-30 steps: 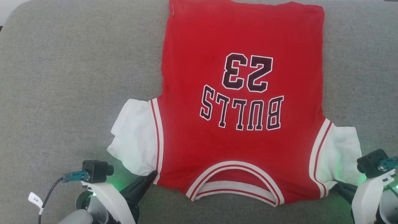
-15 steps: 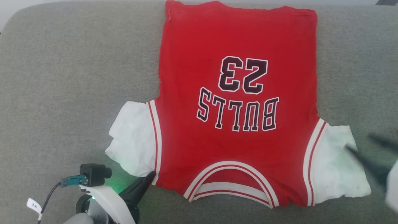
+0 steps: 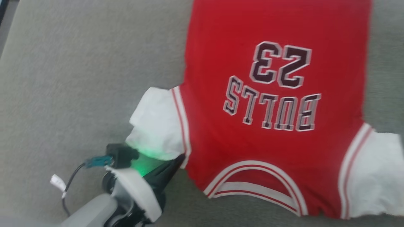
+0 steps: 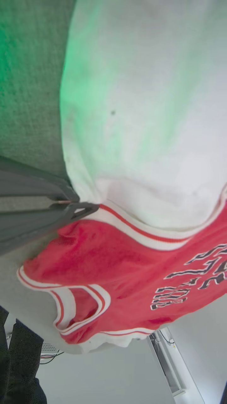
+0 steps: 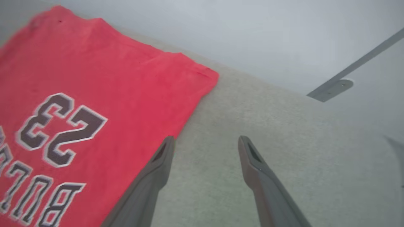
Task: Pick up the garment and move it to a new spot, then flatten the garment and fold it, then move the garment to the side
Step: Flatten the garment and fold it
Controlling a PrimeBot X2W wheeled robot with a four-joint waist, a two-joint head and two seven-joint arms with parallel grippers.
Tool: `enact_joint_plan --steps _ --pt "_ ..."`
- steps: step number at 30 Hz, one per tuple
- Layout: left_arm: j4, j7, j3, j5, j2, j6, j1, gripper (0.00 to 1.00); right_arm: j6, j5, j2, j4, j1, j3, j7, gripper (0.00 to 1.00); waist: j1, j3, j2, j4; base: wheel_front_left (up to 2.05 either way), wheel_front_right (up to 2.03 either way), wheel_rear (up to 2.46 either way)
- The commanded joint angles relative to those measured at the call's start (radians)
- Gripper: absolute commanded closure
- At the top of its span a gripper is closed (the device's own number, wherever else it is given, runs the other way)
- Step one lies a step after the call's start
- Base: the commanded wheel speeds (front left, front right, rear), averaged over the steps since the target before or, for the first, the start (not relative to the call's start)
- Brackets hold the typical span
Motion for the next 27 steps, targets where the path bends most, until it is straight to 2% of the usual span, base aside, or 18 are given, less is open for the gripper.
enact_joint_plan --steps 1,6,13,19,24,25,26,27 --pt "0.015 0.014 -0.015 0.009 -0.034 0.000 -0.031 1.00 -0.002 -0.050 -0.021 0.072 -0.081 0.019 0.010 0.00 0.0000 0.067 0.0000 0.069 0.00 0.00 0.00" --pt "0.048 0.019 -0.052 0.015 -0.098 -0.010 -0.074 1.00 -0.002 -0.152 -0.039 0.312 -0.287 0.055 0.013 0.00 0.0000 0.132 0.0000 0.153 0.00 0.00 0.00" --pt "0.092 0.006 -0.103 0.017 -0.145 -0.008 -0.113 1.00 -0.002 -0.247 0.015 0.579 -0.508 0.047 0.077 0.00 0.0000 0.193 0.0000 0.206 0.00 0.00 0.00" --pt "0.097 -0.019 -0.141 -0.008 -0.148 -0.006 -0.141 1.00 -0.001 -0.305 0.053 0.701 -0.575 0.086 0.185 0.00 0.0000 0.216 0.0000 0.217 0.00 0.00 0.00" --pt "0.103 -0.043 -0.171 -0.030 -0.152 -0.006 -0.158 1.00 -0.001 -0.283 0.059 0.727 -0.556 0.135 0.273 0.00 0.0000 0.218 0.0000 0.211 0.00 0.00 0.00" --pt "0.104 -0.045 -0.176 -0.035 -0.152 -0.007 -0.162 1.00 -0.001 -0.280 0.051 0.718 -0.552 0.146 0.274 0.51 0.0000 0.219 0.0000 0.210 0.00 0.00 0.00" --pt "0.105 -0.052 -0.180 -0.039 -0.153 -0.007 -0.167 1.00 -0.001 -0.278 0.040 0.709 -0.549 0.152 0.268 0.86 0.0000 0.221 0.0000 0.209 0.00 0.00 0.00" --pt "0.105 -0.054 -0.183 -0.042 -0.153 -0.007 -0.171 1.00 -0.001 -0.278 0.026 0.699 -0.547 0.158 0.254 1.00 0.0000 0.222 0.0000 0.209 0.00 0.00 0.00"
